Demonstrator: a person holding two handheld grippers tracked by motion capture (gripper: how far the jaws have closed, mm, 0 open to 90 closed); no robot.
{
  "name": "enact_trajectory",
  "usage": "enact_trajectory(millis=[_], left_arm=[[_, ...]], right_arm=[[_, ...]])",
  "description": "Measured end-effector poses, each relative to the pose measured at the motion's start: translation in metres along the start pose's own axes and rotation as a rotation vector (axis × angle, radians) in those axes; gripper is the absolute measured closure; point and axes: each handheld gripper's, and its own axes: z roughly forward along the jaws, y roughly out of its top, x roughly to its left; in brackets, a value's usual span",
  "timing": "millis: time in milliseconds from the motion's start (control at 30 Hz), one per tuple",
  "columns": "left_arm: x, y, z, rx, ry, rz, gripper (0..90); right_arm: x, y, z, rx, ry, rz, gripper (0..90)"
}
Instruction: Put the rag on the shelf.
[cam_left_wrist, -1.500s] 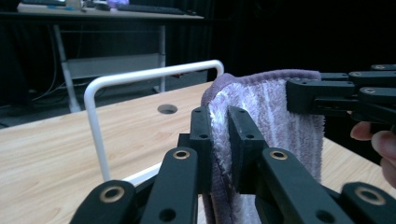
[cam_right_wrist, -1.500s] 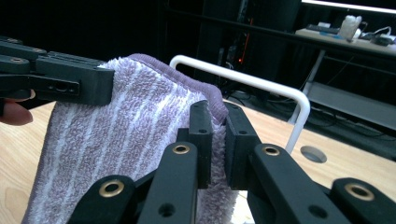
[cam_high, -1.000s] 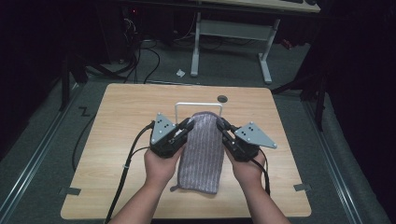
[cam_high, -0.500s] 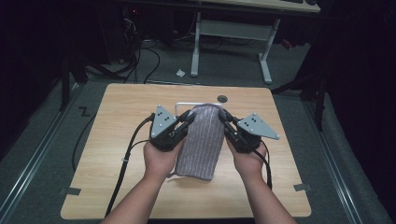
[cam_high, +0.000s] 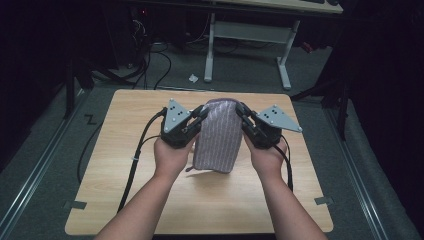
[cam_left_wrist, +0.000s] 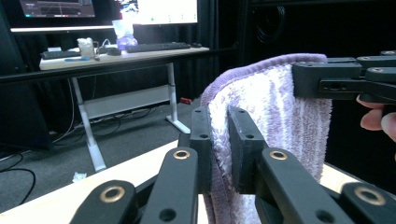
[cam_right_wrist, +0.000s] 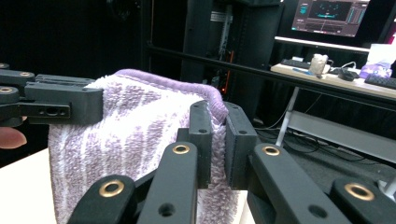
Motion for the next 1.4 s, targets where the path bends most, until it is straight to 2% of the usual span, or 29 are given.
enact_trajectory(millis=[233,533,633,833,900,933,967,1000,1100,1133,1167,1200,1233,1333,1400], left_arm=[[0.009,0.0,0.006,-0.008,0.021,0.015,81.3],[0.022,0.012,0.018,-0.028,0.05,0.059,81.3],[0.027,0.014,0.023,-0.04,0.057,0.04,81.2],[0.036,0.017,0.034,-0.035,0.067,0.04,81.2],[0.041,0.017,0.039,-0.041,0.067,0.026,81.2],[0.047,0.016,0.044,-0.031,0.067,0.005,81.1],[0.047,0.016,0.044,-0.031,0.067,0.005,81.1],[0.053,0.015,0.051,-0.014,0.077,0.01,81.1],[0.059,0.014,0.057,0.002,0.084,0.012,81.0],[0.063,0.015,0.062,0.007,0.089,0.013,80.8],[0.063,0.015,0.062,0.007,0.089,0.013,80.8],[0.066,0.016,0.066,0.019,0.096,0.014,80.8],[0.067,0.016,0.068,0.022,0.099,0.013,80.8],[0.075,0.018,0.081,0.054,0.118,0.032,80.7],[0.077,0.018,0.085,0.064,0.12,0.03,80.5]], right_arm=[[-0.006,0.004,0.013,0.005,-0.002,0.01,83.7],[-0.013,0.013,0.032,0.004,0.0,0.037,83.7],[-0.016,0.018,0.038,0.002,-0.002,0.051,83.7],[-0.023,0.024,0.056,0.009,-0.013,0.057,83.7],[-0.026,0.024,0.063,0.013,-0.01,0.06,83.7],[-0.027,0.025,0.065,0.015,-0.01,0.059,83.7],[-0.028,0.025,0.069,0.017,-0.009,0.061,83.6],[-0.03,0.025,0.074,0.024,-0.011,0.06,83.6],[-0.032,0.025,0.081,0.038,-0.012,0.061,83.6],[-0.036,0.026,0.09,0.052,-0.014,0.052,83.6],[-0.036,0.026,0.09,0.052,-0.014,0.052,83.6],[-0.04,0.026,0.099,0.064,-0.012,0.051,83.6],[-0.04,0.026,0.099,0.064,-0.012,0.051,83.6],[-0.046,0.025,0.114,0.09,-0.018,0.05,83.5],[-0.05,0.023,0.12,0.105,-0.02,0.056,83.5]])
